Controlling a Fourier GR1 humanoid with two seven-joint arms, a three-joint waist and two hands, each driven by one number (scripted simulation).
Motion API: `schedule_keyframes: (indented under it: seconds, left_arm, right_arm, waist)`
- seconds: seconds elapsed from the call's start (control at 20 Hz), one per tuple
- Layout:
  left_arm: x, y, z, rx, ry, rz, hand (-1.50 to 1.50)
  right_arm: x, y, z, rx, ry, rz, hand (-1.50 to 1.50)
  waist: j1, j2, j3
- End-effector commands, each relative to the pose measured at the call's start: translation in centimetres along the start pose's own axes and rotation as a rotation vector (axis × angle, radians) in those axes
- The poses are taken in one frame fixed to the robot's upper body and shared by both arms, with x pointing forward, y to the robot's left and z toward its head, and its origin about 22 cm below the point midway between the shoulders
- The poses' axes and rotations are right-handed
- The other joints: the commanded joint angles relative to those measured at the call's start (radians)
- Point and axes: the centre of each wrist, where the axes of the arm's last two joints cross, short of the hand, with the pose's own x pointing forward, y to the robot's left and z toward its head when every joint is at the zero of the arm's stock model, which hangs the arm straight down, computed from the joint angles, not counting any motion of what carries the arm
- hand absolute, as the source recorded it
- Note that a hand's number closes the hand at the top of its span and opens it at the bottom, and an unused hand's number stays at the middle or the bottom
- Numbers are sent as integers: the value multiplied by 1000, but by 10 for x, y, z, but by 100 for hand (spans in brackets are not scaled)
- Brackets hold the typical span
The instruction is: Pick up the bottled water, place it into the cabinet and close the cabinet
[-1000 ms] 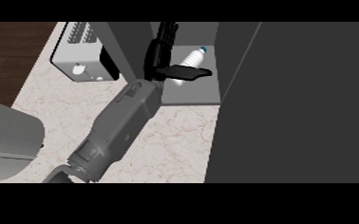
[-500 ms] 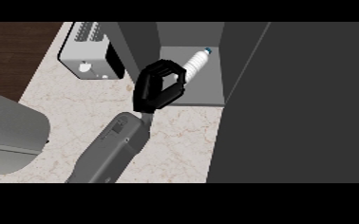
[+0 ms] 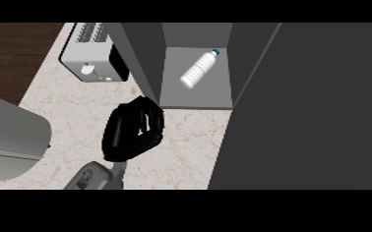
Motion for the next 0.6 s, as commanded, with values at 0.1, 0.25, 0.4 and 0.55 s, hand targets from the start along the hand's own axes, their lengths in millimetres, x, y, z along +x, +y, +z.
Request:
schedule_keyframes:
  seconds: [0.1,0.25,0.4,0.55]
  left_arm:
    - [32,15,38,37,-32,-9,150]
    - [44,36,53,36,-24,-5,150]
    - [42,45,64,78,-34,-16,150]
    - [54,57,81,81,-37,-11,150]
  right_arm:
    - [33,15,-5,67,-33,-28,150]
    - [30,29,-14,117,-40,-59,150]
    - [32,48,-30,138,-33,-86,150]
    - [37,70,-50,212,-61,-82,150]
  waist:
    - [-6,5,0]
    - [-7,4,0]
    - [-10,5,-1]
    - [4,2,-2]
